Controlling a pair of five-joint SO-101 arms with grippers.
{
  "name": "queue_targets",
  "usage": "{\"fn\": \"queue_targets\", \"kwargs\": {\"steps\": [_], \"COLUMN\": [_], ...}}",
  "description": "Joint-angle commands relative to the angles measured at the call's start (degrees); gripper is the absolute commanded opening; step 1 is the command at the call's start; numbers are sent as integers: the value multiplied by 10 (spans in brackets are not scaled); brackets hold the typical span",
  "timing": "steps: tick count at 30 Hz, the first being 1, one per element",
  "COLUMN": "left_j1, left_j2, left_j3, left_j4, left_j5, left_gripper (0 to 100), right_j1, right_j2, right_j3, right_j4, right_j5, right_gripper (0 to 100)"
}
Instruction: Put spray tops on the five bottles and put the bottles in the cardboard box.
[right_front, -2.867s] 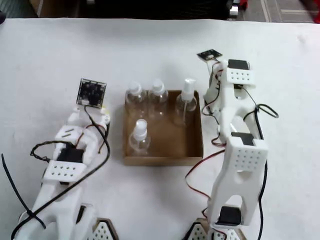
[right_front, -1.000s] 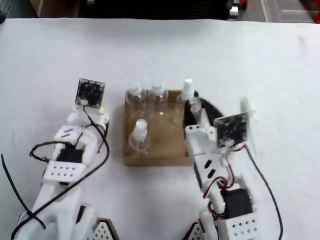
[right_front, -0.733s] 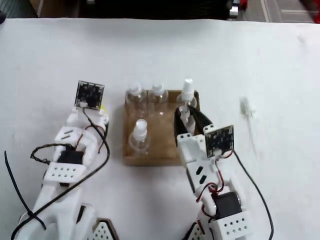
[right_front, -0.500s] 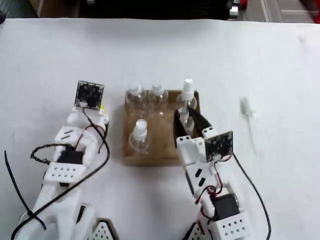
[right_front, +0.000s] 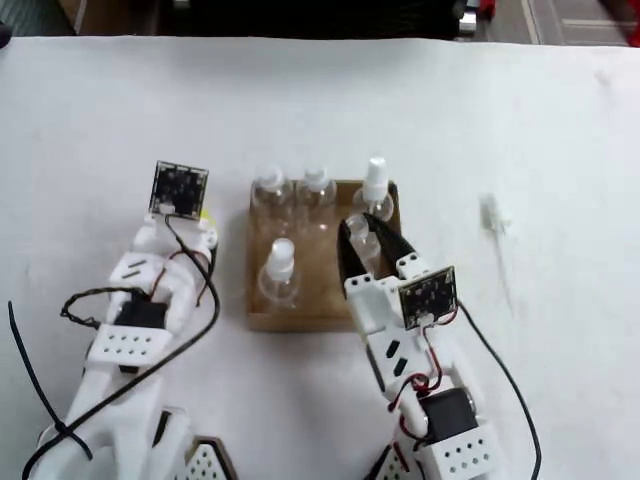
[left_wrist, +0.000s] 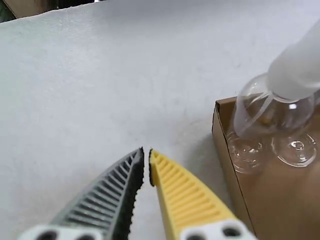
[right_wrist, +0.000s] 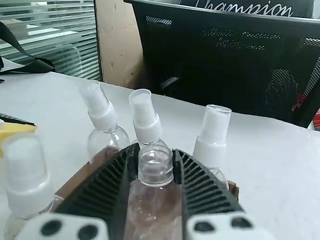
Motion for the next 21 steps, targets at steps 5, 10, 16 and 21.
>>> {"fn": "queue_targets", "kwargs": {"steps": [5,10,16,21], "left_j1": [-4,-4,-4,-5], "left_j2": [1,1,1,1], "left_j3": [-4,-4,-4,-4], "left_j4": [-12,-12,-12,-12], "left_j5": [4,4,4,4], "left_gripper": [22,22,22,22], "right_j1": [3,1,0,4], "right_j2": [-2,-2,1,-2], "right_j3": [5,5,5,5], "right_j4": [24,32,33,45], "right_j5": [10,11,11,11], "right_gripper": [16,16,16,16]}}
